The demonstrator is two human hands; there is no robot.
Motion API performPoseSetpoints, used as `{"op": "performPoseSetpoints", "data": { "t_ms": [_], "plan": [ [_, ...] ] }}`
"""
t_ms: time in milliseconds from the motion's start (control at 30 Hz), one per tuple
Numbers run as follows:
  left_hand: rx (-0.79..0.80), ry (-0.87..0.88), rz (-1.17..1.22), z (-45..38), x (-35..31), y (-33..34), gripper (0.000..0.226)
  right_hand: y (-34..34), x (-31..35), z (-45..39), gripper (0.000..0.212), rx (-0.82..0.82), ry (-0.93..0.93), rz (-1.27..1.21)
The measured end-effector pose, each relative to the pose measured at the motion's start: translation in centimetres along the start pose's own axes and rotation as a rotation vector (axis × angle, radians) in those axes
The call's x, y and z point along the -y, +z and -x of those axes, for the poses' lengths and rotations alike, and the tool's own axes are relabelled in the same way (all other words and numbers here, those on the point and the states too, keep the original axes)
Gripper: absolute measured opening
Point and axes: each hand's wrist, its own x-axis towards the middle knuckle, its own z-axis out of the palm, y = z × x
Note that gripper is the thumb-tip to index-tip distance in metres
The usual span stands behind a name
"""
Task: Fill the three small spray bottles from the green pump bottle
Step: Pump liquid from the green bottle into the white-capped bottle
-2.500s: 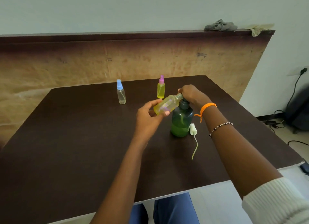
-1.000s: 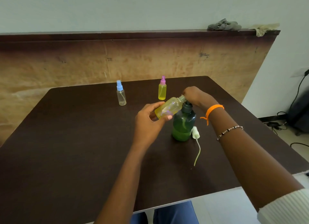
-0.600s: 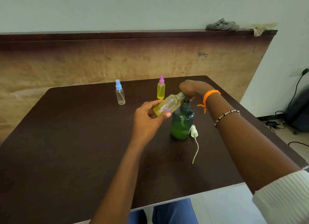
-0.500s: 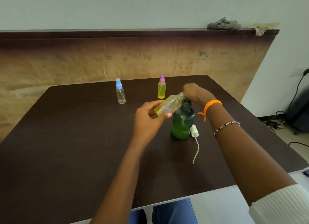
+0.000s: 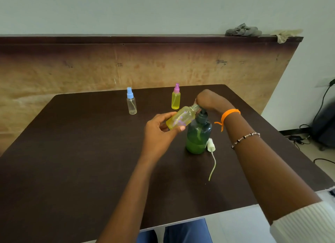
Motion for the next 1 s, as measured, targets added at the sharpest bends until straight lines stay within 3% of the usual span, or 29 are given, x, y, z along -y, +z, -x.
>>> {"op": "performPoseSetpoints", "data": {
  "t_ms": [533, 633, 833, 1000],
  "plan": [
    [-0.010, 0.019, -0.030, -0.2, -0.4, 0.4, 0.047, 0.1, -0.7, -0.8, 0.019, 0.029, 0.000, -0.180],
    [-0.022, 0.022, -0.034, -0.3, -0.2, 0.5, 0.048, 0.5, -1.0, -1.0, 0.034, 0.016, -0.014, -0.168],
    [-0.029, 0.017, -0.058, -0.5, 0.0, 0.5, 0.049, 0.6, -1.0, -1.1, 0.032, 0.020, -0.019, 0.138],
    [-0.023, 0.019, -0.034, -0.5, -0.4, 0.3, 0.049, -0.1, -0.6, -1.2, 0.038, 0.039, -0.025, 0.037]
  ]
}}
